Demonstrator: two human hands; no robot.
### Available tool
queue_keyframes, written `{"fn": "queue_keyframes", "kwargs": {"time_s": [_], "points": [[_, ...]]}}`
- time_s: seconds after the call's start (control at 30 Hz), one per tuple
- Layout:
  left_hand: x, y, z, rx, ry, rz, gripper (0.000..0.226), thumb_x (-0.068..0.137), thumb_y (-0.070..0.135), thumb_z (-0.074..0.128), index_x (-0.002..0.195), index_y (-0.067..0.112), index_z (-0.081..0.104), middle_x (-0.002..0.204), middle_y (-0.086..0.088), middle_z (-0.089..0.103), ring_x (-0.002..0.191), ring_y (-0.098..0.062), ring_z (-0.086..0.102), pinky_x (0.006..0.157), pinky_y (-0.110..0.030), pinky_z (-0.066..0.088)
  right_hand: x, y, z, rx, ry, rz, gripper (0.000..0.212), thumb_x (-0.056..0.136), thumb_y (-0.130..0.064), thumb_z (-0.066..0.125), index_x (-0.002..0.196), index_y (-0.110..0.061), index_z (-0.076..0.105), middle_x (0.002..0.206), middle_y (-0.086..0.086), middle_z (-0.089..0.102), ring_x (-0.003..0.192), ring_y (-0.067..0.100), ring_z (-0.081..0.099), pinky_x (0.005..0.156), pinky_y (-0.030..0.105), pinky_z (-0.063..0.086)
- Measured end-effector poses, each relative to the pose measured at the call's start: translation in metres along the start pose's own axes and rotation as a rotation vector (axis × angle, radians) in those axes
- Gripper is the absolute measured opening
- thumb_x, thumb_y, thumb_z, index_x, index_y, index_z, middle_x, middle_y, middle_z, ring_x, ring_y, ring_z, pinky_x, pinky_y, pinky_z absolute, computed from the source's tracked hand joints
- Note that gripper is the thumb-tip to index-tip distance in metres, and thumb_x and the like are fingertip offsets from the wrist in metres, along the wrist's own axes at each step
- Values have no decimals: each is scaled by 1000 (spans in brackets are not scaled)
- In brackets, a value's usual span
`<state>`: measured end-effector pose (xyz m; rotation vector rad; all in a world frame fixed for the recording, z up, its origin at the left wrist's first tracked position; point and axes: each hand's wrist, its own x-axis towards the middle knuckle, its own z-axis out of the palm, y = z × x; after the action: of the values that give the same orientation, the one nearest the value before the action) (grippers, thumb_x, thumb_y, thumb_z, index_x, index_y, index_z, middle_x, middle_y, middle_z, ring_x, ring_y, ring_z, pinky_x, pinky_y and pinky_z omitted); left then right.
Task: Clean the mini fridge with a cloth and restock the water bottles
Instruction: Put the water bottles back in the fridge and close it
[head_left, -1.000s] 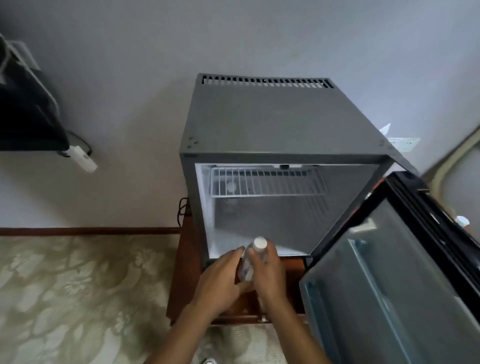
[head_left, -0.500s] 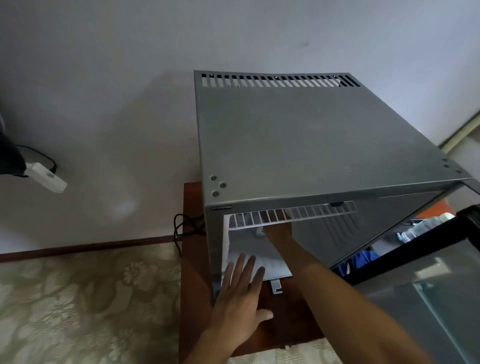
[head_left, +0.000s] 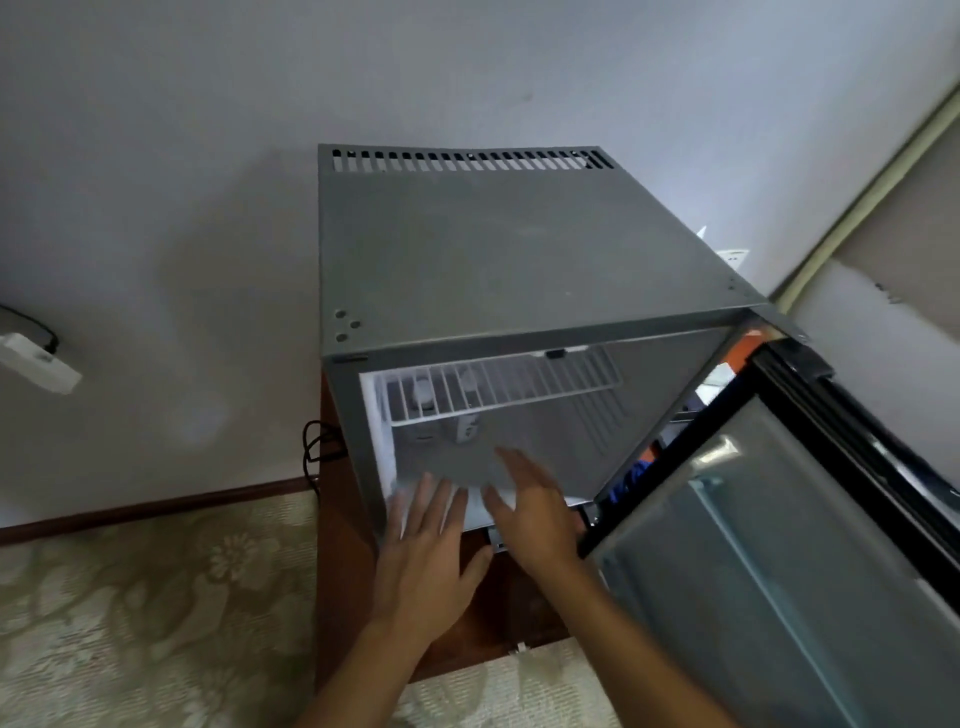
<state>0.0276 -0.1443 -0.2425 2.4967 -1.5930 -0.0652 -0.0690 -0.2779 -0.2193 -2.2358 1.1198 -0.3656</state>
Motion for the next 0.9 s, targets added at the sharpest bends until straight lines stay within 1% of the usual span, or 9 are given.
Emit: {"fn": "queue_keyframes", "kwargs": {"time_s": [0.07,0.17,0.23,0.37,0.53,0.63,0.7,0.8,0.9], "points": [[-11,15,-9,30,13,-11,74,95,68,38,151,20,47,161,-4,39,157,-23,16,125,-56,15,-42,5,-14,-93,49,-96,54,96,-44,57,147,-29,50,148,-4,52,136,16,47,106,29,38],[-37,46,-28,78,93,-45,77,90,63,41,151,18,48,163,-6,36,156,-26,16,123,-60,18,-89,9,-38,-80,127,-231,50,94,-44,56,141,-28,55,140,-6,57,131,15,51,106,34,46],[-57,64,-46,92,176,-80,79,88,62,40,152,16,47,165,-6,33,157,-26,16,123,-61,15,-112,6,-56,-83,182,-280,49,95,-44,55,142,-31,54,143,-7,55,135,17,48,106,36,47],[-123,139,-96,118,377,-136,79,85,56,42,153,17,45,166,-5,30,157,-27,13,123,-63,11,-192,11,-120,-55,318,-450,48,97,-43,55,144,-33,52,152,-6,50,148,21,36,109,44,47],[-190,257,-168,167,559,-80,77,84,39,34,158,18,36,168,-3,25,158,-27,6,124,-64,6,-298,24,-230,4,508,-673,48,94,-37,63,140,-26,60,148,2,55,146,27,39,115,45,40],[-195,318,-210,192,623,-16,76,85,39,37,157,16,36,167,-5,29,158,-28,9,122,-66,9,-319,33,-303,-27,536,-695,49,94,-38,61,141,-26,58,146,1,56,142,27,44,118,40,36],[-188,358,-231,209,653,32,75,85,40,35,156,16,38,165,-5,32,158,-29,12,121,-66,10,-321,43,-349,-53,515,-686,53,93,-40,58,144,-28,54,145,1,56,139,26,46,115,41,38],[-166,411,-250,235,686,104,71,90,48,37,154,15,41,163,-5,37,156,-29,18,122,-65,10,-315,66,-402,-73,585,-641,55,92,-43,57,145,-29,52,144,-1,57,137,22,47,111,43,42],[-134,462,-256,248,636,156,76,93,56,23,158,18,34,166,-4,30,157,-28,12,123,-63,6,-304,100,-439,-62,678,-572,55,93,-48,50,144,-27,54,143,-2,59,136,19,49,108,42,47]]}}
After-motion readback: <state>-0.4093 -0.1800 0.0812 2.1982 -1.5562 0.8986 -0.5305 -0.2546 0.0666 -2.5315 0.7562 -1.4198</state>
